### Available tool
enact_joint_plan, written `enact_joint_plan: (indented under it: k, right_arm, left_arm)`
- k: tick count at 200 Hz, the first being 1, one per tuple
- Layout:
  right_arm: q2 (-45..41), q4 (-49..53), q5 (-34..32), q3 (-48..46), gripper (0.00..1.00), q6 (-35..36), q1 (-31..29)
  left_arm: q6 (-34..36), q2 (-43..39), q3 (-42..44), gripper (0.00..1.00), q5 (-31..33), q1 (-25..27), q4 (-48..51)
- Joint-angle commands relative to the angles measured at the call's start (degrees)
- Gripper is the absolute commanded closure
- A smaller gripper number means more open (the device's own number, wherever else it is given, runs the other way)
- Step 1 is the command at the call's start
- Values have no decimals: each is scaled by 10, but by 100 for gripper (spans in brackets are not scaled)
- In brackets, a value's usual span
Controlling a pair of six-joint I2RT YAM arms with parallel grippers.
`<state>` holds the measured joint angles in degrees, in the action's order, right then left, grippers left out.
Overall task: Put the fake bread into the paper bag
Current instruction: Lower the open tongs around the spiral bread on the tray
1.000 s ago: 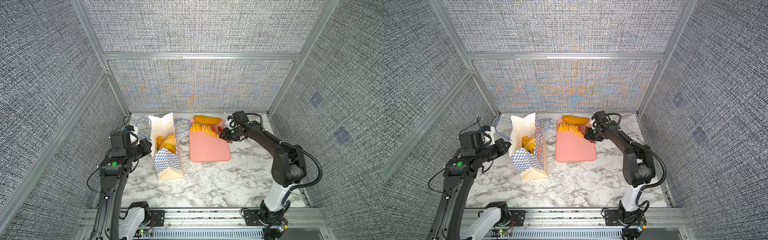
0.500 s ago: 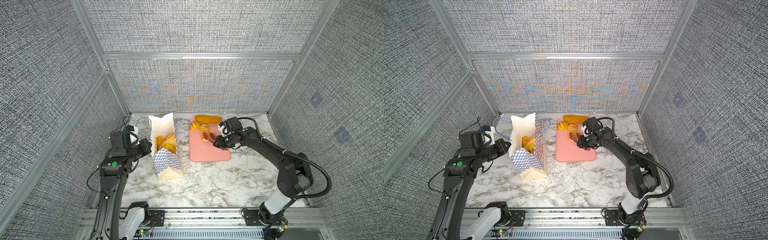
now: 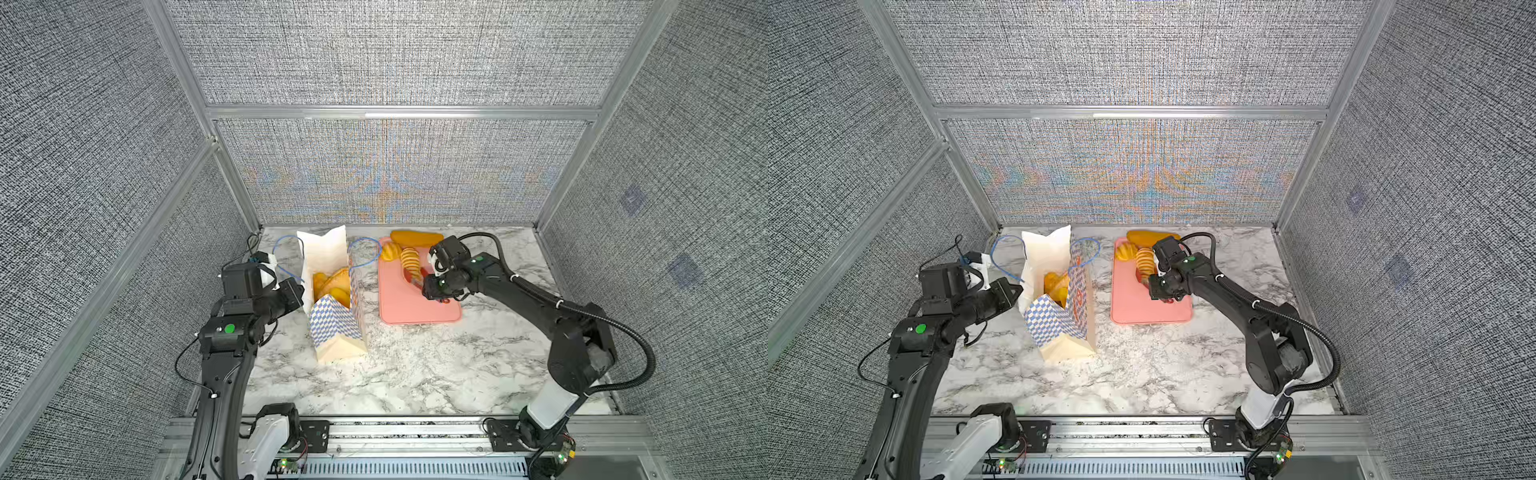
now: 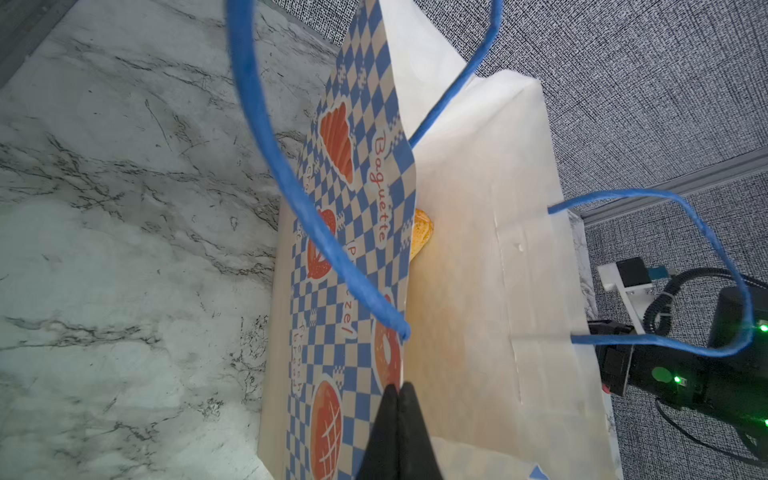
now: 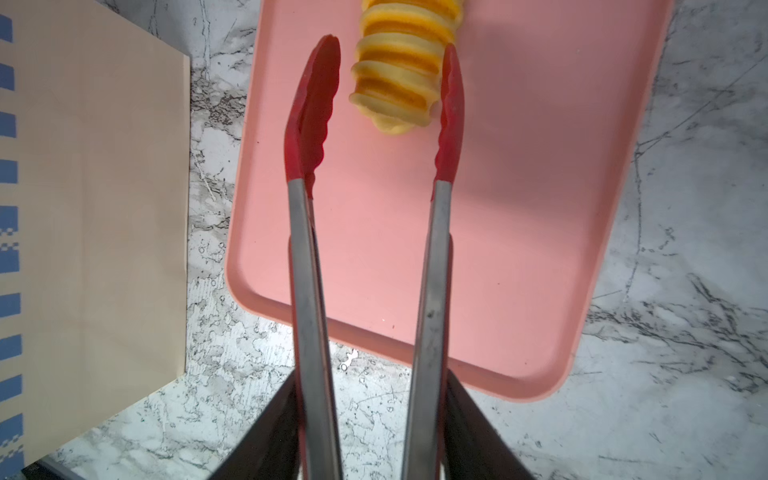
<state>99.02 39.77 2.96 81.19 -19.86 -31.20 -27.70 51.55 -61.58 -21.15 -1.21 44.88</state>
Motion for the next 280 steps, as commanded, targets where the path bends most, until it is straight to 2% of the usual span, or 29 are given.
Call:
enact_joint_plan:
  k: [1,60,166,280]
  right_arm:
    - [9,0,-25,15,48,-17,-5]
    - [45,12,-46,50,43,-19,-19]
    - [95,26,-80,83,42,-18,-22]
    - [62,15,-80,54,60,-14,-23]
  left_arm:
    - [2,-1,1,97,2,0,-3]
    - [3,-2,7,97,3,0,-5]
    - [5,-3,8,97,4,0,-4]
    - [3,-3,1,97,5,0,-1]
